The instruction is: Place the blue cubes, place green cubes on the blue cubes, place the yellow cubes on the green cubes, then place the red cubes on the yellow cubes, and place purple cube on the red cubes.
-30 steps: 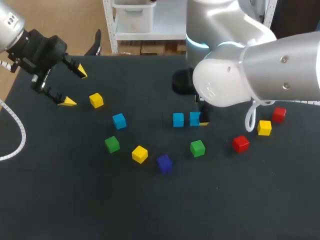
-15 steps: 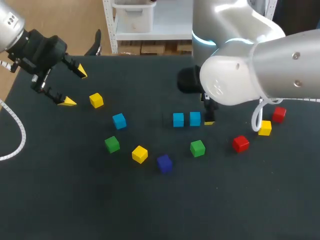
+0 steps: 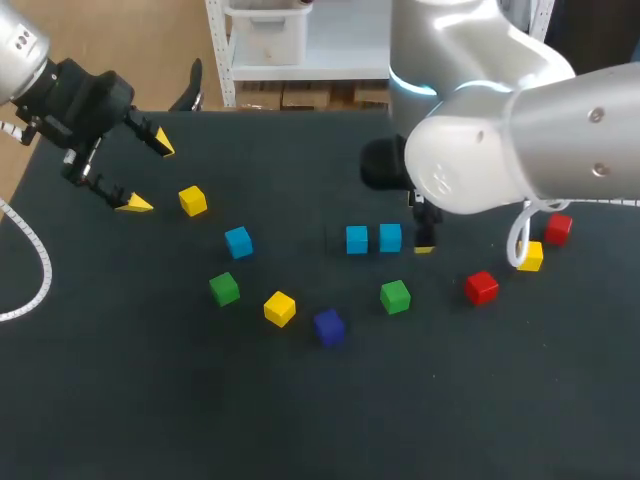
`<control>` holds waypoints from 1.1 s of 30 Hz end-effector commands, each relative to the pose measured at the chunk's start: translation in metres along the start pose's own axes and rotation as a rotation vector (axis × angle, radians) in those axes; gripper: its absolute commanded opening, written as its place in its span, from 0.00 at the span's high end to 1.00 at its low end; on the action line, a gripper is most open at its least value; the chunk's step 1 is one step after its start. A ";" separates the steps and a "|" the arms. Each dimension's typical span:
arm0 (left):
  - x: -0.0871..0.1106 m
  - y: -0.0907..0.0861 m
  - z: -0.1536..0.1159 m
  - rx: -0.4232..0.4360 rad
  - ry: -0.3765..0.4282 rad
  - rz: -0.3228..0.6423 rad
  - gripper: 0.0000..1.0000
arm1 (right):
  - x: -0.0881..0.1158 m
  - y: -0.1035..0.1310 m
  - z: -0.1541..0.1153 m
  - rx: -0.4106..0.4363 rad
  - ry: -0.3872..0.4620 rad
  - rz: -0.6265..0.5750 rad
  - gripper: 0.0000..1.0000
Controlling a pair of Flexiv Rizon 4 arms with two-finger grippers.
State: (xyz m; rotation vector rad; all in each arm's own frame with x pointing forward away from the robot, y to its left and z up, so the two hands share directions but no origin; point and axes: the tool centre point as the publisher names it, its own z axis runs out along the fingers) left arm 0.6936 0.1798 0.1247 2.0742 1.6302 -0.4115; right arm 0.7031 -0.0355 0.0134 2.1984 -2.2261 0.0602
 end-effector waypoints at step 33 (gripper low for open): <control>0.000 0.000 0.000 -0.001 0.000 0.001 0.00 | 0.119 0.019 -0.031 0.050 -0.366 -0.114 0.00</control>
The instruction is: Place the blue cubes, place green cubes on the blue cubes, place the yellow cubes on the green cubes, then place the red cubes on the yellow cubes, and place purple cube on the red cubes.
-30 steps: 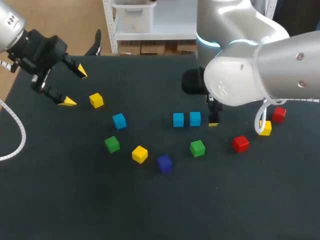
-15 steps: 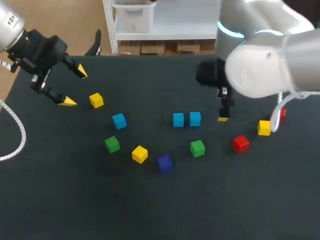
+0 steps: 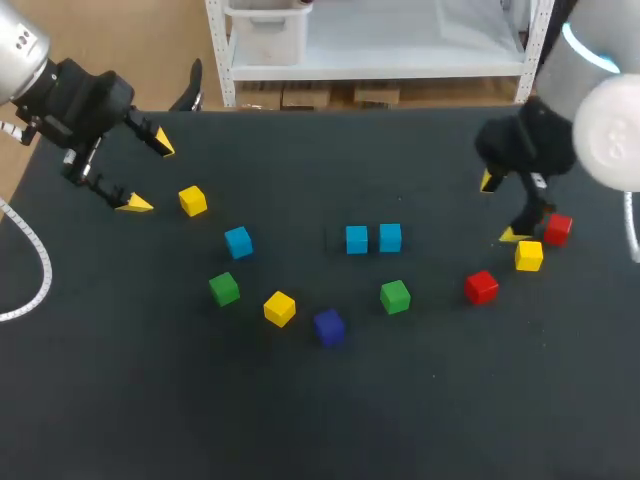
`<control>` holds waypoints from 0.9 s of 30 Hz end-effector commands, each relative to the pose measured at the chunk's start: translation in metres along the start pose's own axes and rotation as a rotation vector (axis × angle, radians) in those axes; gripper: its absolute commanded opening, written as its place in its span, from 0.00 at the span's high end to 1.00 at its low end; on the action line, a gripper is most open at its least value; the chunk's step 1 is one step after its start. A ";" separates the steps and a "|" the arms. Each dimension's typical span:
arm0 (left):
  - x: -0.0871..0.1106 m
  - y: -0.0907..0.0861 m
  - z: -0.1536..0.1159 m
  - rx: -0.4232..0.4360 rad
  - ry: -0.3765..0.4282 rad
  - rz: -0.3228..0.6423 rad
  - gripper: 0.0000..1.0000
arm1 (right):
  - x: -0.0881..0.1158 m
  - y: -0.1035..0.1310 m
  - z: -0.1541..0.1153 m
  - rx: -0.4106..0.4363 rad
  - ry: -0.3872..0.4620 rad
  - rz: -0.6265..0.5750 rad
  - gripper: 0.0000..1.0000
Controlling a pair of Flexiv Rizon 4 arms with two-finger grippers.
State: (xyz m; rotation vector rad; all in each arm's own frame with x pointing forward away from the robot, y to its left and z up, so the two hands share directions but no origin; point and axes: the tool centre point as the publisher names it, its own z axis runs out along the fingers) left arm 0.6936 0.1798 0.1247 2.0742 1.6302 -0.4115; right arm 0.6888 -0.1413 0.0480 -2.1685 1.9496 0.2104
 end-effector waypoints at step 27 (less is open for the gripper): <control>-0.019 -0.002 0.029 0.155 0.079 0.394 0.00 | 0.017 0.009 -0.005 -0.009 -0.031 -0.033 0.00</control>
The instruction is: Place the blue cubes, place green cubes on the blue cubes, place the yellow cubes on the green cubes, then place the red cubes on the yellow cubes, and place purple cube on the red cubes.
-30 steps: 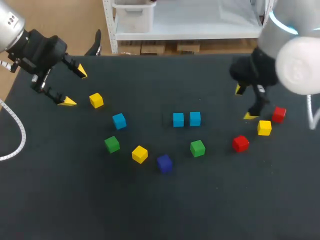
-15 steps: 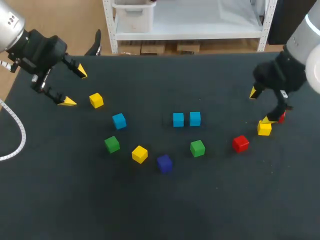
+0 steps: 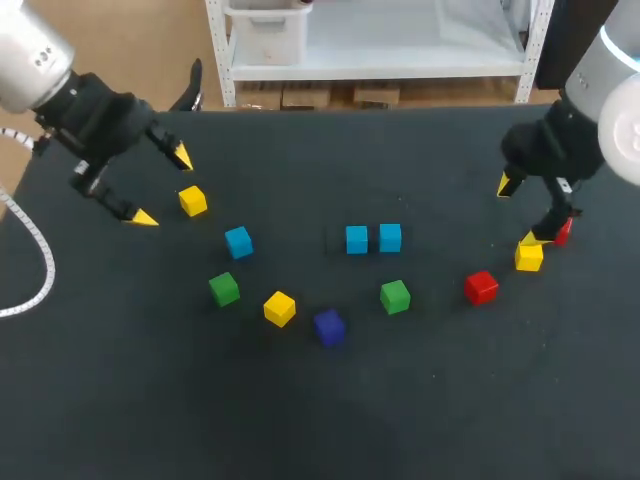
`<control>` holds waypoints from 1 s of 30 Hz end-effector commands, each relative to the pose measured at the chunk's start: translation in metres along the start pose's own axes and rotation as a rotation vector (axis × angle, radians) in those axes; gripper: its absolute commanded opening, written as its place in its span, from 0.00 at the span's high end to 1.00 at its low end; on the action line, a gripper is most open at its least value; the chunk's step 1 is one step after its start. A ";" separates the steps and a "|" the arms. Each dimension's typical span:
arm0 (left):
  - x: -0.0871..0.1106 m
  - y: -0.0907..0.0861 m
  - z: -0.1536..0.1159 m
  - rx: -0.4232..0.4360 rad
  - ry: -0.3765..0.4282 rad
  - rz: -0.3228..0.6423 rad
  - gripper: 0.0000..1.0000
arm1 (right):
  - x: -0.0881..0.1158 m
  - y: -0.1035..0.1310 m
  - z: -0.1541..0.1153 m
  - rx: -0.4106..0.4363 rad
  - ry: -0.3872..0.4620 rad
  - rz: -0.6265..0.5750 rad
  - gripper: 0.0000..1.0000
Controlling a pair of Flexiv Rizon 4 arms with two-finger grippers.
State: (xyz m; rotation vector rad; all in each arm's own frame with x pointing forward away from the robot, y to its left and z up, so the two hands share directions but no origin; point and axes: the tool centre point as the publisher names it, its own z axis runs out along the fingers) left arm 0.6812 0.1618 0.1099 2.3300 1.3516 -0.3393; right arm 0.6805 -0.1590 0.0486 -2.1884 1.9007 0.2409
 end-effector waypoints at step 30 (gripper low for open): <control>-0.033 0.027 0.071 0.273 0.068 0.484 0.00 | 0.002 0.000 0.000 0.011 -0.020 -0.006 0.00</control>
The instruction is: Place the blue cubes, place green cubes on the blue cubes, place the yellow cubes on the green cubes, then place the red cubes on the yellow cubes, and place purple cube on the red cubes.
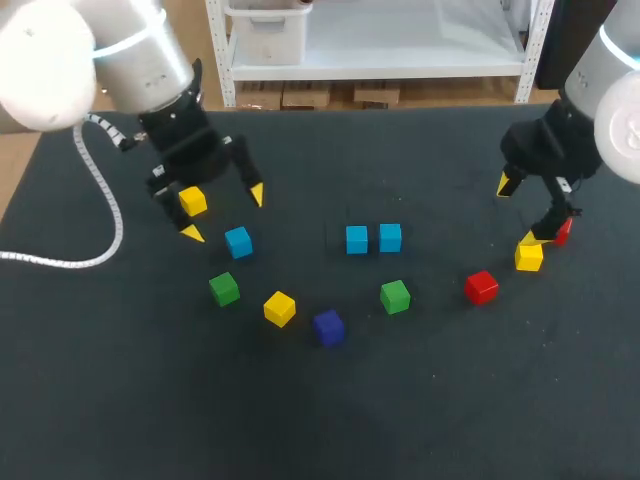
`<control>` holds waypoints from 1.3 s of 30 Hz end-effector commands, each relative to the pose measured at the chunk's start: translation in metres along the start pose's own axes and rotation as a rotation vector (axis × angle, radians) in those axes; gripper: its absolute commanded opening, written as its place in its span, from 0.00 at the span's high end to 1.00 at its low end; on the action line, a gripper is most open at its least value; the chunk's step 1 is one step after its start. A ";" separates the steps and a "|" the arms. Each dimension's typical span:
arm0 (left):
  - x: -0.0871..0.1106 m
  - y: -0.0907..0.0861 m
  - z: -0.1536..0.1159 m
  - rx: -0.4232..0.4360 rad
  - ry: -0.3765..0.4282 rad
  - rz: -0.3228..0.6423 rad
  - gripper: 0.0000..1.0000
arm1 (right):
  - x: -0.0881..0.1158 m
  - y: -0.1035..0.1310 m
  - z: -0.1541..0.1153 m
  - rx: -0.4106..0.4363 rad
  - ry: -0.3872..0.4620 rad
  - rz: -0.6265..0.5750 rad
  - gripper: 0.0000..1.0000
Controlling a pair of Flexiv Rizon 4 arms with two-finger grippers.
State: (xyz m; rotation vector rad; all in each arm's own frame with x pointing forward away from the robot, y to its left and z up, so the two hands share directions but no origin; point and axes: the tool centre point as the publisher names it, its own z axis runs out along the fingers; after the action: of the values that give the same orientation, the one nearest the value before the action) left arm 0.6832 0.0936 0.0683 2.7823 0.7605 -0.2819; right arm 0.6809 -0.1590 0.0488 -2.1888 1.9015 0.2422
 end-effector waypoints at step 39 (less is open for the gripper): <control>0.013 0.010 0.005 0.041 -0.012 -0.041 0.00 | 0.045 0.000 -0.005 0.034 -0.291 0.043 0.00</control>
State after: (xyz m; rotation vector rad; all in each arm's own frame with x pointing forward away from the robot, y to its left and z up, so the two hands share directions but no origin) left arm 0.6956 0.0908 0.0628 2.7973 0.8184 -0.3189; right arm 0.6866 -0.2030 0.0413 -1.9675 1.7784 0.5005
